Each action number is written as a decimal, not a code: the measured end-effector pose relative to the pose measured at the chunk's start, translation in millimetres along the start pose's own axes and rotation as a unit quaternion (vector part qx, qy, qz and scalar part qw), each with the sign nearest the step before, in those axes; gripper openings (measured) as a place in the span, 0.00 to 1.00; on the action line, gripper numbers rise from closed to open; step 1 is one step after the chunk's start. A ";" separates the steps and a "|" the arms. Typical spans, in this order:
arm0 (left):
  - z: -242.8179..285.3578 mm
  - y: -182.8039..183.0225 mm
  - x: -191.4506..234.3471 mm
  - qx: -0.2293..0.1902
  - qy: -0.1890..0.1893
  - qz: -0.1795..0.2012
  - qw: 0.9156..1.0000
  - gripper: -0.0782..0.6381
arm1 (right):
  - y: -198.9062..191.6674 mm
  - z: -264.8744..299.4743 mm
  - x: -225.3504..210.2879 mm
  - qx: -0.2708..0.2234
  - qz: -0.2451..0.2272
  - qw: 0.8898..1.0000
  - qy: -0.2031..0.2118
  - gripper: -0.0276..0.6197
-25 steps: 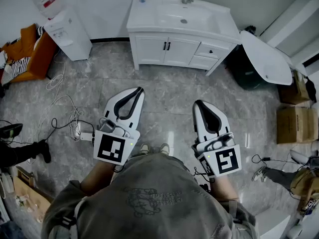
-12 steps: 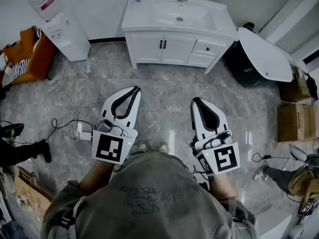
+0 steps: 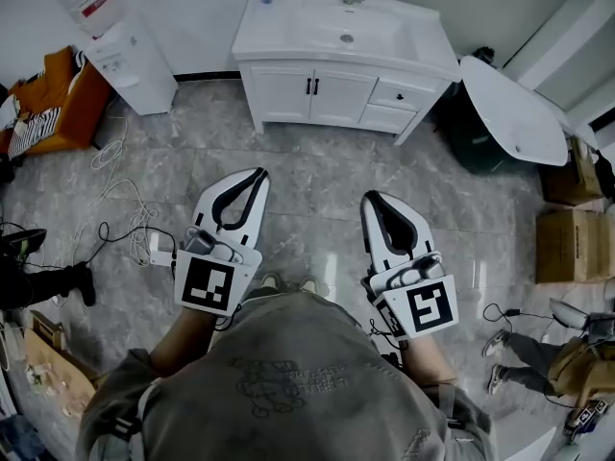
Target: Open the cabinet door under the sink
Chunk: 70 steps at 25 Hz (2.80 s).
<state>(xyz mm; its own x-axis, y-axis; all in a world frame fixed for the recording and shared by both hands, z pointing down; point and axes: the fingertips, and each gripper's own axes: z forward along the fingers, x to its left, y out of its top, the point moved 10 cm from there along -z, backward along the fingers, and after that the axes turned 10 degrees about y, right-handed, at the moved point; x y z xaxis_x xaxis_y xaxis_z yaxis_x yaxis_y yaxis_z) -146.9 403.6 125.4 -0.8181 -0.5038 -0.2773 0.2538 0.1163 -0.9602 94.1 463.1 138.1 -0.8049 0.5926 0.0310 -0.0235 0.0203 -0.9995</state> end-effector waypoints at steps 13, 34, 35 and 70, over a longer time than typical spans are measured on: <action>6.1 6.1 -22.5 -0.003 0.008 -0.011 1.000 0.14 | -12.1 -16.5 -21.7 -0.016 0.000 1.000 0.010 0.09; 67.5 -26.5 5.8 -0.008 -0.011 -0.014 1.000 0.14 | -34.6 48.0 -52.4 0.000 0.000 1.000 0.003 0.09; 73.1 -27.9 9.3 -0.007 -0.013 -0.013 1.000 0.14 | -35.1 53.6 -55.7 0.002 0.000 1.000 0.002 0.09; 373.2 -112.7 180.5 0.048 -0.121 -0.010 0.991 0.14 | -62.7 341.9 -245.1 0.096 0.059 0.993 -0.027 0.09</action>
<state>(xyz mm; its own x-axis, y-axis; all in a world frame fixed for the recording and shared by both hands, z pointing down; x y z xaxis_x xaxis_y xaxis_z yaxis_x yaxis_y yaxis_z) -130.6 -20.0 195.8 -0.6782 -0.6976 -0.2313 0.2958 0.0290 -0.9548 90.1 41.3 192.4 -0.8393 0.5376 -0.0817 -0.0349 -0.2032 -0.9785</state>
